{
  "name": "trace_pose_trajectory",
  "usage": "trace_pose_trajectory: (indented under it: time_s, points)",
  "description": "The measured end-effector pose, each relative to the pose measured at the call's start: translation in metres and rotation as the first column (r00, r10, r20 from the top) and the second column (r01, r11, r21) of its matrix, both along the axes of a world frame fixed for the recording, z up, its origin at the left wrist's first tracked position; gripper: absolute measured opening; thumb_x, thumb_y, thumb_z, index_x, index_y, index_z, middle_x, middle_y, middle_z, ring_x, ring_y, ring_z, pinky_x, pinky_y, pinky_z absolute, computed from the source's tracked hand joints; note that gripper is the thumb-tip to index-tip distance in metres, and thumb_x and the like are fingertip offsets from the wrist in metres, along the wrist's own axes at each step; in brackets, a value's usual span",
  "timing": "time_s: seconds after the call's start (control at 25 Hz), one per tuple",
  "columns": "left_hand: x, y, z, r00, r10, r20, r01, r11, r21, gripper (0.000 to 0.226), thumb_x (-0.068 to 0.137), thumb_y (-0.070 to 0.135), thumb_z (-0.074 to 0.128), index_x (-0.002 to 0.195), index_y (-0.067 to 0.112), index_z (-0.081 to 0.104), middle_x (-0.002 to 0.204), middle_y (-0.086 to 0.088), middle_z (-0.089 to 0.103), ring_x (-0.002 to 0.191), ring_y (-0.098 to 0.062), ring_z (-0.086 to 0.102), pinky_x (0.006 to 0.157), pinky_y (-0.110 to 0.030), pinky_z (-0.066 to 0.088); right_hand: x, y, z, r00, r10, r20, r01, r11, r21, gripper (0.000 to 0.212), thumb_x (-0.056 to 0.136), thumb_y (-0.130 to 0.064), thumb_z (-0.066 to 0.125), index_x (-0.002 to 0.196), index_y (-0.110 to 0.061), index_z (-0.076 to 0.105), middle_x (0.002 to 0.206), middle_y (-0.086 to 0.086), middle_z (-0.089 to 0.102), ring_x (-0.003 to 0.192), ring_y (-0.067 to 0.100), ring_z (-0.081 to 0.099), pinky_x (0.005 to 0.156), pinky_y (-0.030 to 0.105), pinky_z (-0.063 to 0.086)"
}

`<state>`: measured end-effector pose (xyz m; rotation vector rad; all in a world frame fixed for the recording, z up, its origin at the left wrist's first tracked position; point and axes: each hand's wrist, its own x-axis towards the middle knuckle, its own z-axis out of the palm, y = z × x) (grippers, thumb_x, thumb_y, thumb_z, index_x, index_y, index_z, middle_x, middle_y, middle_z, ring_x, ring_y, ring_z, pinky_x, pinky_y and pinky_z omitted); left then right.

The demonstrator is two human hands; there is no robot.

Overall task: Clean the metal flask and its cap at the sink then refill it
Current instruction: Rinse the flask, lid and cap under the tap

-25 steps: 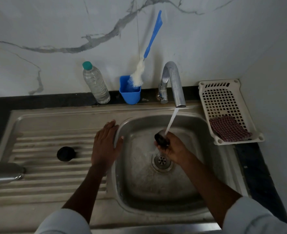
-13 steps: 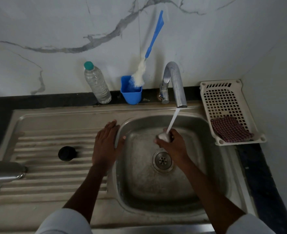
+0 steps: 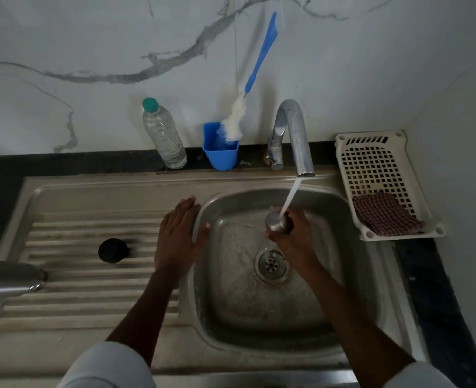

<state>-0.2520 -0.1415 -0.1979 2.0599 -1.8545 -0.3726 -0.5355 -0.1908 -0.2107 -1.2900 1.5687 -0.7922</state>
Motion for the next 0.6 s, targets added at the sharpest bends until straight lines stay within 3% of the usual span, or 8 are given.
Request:
trace_pose_trajectory:
  time_s: [0.08,0.12,0.2,0.32,0.48,0.6]
  points:
    - [0.000,0.000,0.000,1.000,-0.003,0.003,0.003,1.000,-0.004,0.056,0.104,0.053,0.049,0.148,0.019,0.052,0.166,-0.002,0.040,0.155,-0.020,0.033,0.124,-0.048,0.031,0.003,-0.002,0.006,0.949,-0.122,0.292,0.102,0.991,0.083,0.050,0.081,0.000,0.078,0.120,-0.027,0.063,0.119,-0.006,0.067,0.108,0.013,0.067,0.081,0.031,0.061]
    - [0.000,0.000,0.001,1.000,-0.003,0.003,0.003,1.000,0.000,0.056,0.104,0.054,0.048,0.148,0.019,0.052,0.166,-0.002,0.039,0.155,-0.020,0.033,0.125,-0.047,0.031,0.007,-0.004,0.009,0.859,-0.238,0.453,0.169,0.968,0.186,0.042,0.087,0.003,0.072,0.119,-0.024,0.064,0.116,-0.001,0.068,0.103,0.015,0.068,0.078,0.031,0.061]
    - [-0.001,0.000,0.002,1.000,-0.002,0.005,0.002,1.000,0.005,0.057,0.103,0.054,0.047,0.148,0.019,0.052,0.166,-0.001,0.039,0.155,-0.020,0.033,0.125,-0.047,0.030,0.011,-0.005,0.014,0.658,-0.445,0.608,0.171,0.874,0.455,0.017,0.100,-0.014,0.061,0.115,-0.021,0.065,0.111,0.009,0.073,0.089,0.020,0.072,0.070,0.032,0.056]
    - [0.000,0.000,0.003,1.000,-0.006,-0.001,0.006,1.000,0.001,0.057,0.102,0.055,0.049,0.148,0.020,0.052,0.166,-0.002,0.040,0.154,-0.021,0.034,0.124,-0.048,0.031,0.007,-0.005,0.010,0.593,-0.573,0.566,0.092,0.746,0.659,0.037,0.101,-0.040,0.059,0.122,-0.011,0.066,0.113,0.018,0.074,0.083,0.026,0.075,0.056,0.027,0.047]
    - [0.000,0.000,0.003,1.000,-0.012,0.005,0.012,1.000,-0.007,0.057,0.101,0.054,0.051,0.147,0.020,0.052,0.165,-0.002,0.040,0.154,-0.021,0.035,0.123,-0.048,0.032,0.009,-0.006,0.006,0.199,-0.773,0.602,0.015,0.617,0.787,0.049,0.098,-0.040,0.063,0.126,0.000,0.062,0.111,0.025,0.070,0.093,0.038,0.071,0.059,0.031,0.060]
    - [0.000,0.000,0.001,1.000,-0.006,0.005,0.006,1.000,0.003,0.060,0.101,0.056,0.050,0.148,0.019,0.052,0.166,-0.001,0.039,0.154,-0.020,0.034,0.124,-0.048,0.031,0.016,0.001,-0.004,0.216,-0.785,0.580,-0.053,0.584,0.810,0.043,0.103,-0.037,0.054,0.120,0.000,0.065,0.096,0.023,0.074,0.079,0.037,0.073,0.062,0.033,0.062]
